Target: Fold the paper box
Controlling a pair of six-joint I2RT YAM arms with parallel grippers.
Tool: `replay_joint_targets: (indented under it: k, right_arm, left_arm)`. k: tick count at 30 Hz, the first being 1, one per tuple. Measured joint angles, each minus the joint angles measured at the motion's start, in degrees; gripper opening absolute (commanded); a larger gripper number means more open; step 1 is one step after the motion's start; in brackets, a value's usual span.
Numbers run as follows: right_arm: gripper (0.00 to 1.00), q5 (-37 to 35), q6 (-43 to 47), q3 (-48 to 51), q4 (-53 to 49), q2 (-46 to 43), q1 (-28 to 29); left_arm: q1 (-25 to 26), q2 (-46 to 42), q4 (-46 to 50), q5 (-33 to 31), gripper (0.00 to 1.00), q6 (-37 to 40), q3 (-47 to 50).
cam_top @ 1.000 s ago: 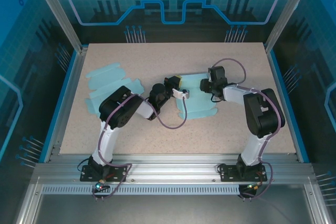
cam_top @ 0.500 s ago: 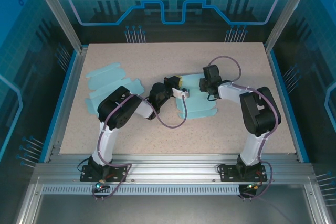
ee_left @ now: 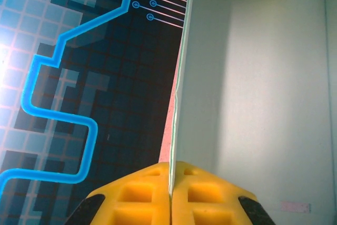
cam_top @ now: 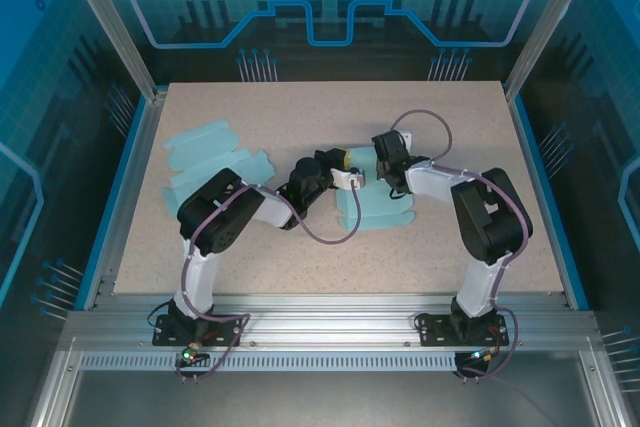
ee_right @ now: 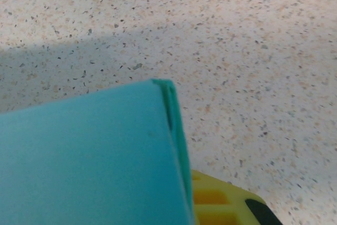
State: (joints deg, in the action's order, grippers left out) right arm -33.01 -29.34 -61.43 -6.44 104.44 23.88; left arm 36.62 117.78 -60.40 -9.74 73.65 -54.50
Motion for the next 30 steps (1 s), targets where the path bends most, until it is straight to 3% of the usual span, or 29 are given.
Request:
replay_joint_targets:
  k: [11,19,20,22,26,30]
  right_arm:
    - [0.0,-7.1,-8.8,0.7,-5.8,-2.2,2.2]
    - [0.0,-10.5,-10.4,2.3,-6.4,-2.7,3.1]
    - [0.0,-10.5,-10.6,2.7,-6.4,-3.0,3.1]
    - [0.0,-10.5,-10.6,3.6,-6.4,-4.1,3.1]
    - [0.0,-10.2,-10.5,5.4,-6.6,-6.3,3.1]
    - [0.0,-9.9,-10.6,7.2,-6.7,-8.4,3.1]
  left_arm:
    - [2.8,-1.8,0.7,-3.3,0.03,-3.9,0.7]
    - [3.2,-6.4,1.1,-7.8,0.38,-13.9,2.1]
    - [3.2,-8.2,1.1,-8.1,0.45,-15.5,2.7]
    - [3.2,-13.3,1.2,-8.2,0.68,-20.1,4.5]
    - [3.2,-21.7,2.6,-9.0,0.96,-28.6,6.8]
    - [3.2,-28.1,10.1,-10.8,0.99,-39.7,7.0]
